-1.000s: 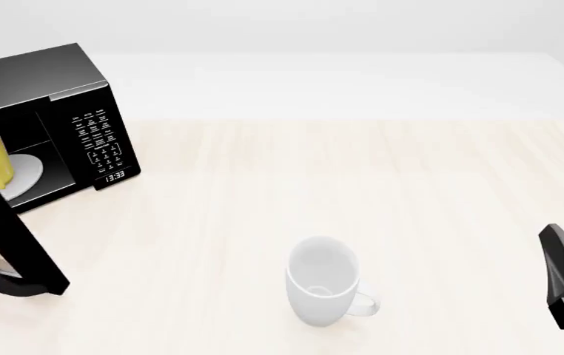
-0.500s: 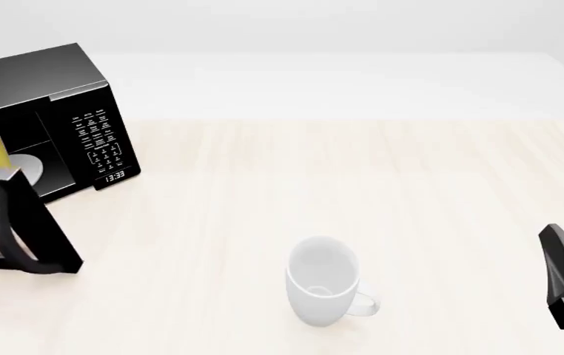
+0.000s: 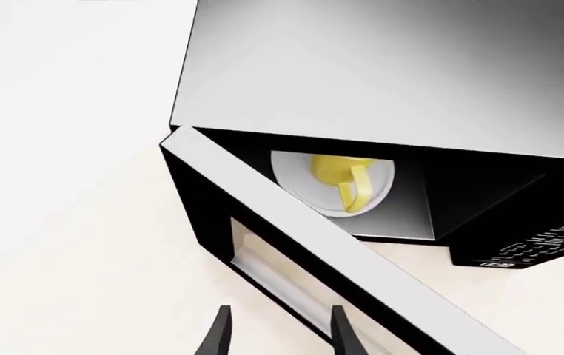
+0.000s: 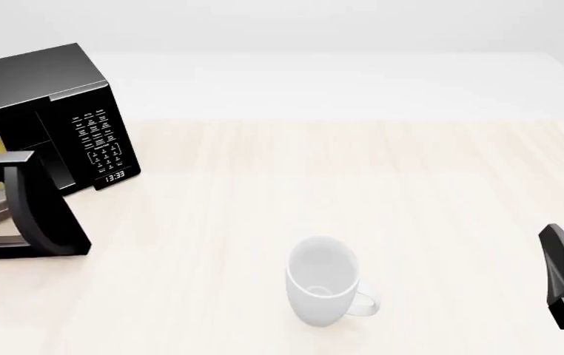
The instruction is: Put the yellow and white mug in the microwave and close it.
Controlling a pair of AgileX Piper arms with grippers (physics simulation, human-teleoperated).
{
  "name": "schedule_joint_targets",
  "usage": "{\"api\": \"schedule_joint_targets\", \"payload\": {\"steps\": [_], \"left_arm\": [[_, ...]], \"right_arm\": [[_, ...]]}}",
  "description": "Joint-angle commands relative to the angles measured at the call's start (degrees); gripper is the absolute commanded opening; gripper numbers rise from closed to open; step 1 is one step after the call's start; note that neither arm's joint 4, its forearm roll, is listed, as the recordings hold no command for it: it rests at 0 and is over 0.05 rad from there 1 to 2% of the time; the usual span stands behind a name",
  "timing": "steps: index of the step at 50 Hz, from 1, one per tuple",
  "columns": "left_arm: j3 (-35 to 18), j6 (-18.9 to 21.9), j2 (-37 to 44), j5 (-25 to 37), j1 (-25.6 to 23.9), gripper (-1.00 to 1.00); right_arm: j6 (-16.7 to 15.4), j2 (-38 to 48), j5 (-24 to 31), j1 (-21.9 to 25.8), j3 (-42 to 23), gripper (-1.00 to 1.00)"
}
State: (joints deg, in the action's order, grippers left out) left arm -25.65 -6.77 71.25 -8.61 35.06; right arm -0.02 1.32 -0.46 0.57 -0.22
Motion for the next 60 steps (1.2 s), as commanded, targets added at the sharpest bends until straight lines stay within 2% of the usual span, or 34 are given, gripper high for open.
{"api": "schedule_joint_targets", "payload": {"steps": [1, 23, 60], "left_arm": [[-1.3, -0.3, 1.8, -0.9, -1.4, 1.00], [-4.4, -0.4, 7.2, -2.4, -4.1, 1.00], [-9.6, 0.5, 12.8, -3.9, -5.0, 1.00]], "right_arm": [[0.0, 0.0, 0.0, 0.0, 0.0, 1.00], [0.0, 0.0, 0.0, 0.0, 0.0, 1.00], [0.0, 0.0, 0.0, 0.0, 0.0, 1.00]]}}
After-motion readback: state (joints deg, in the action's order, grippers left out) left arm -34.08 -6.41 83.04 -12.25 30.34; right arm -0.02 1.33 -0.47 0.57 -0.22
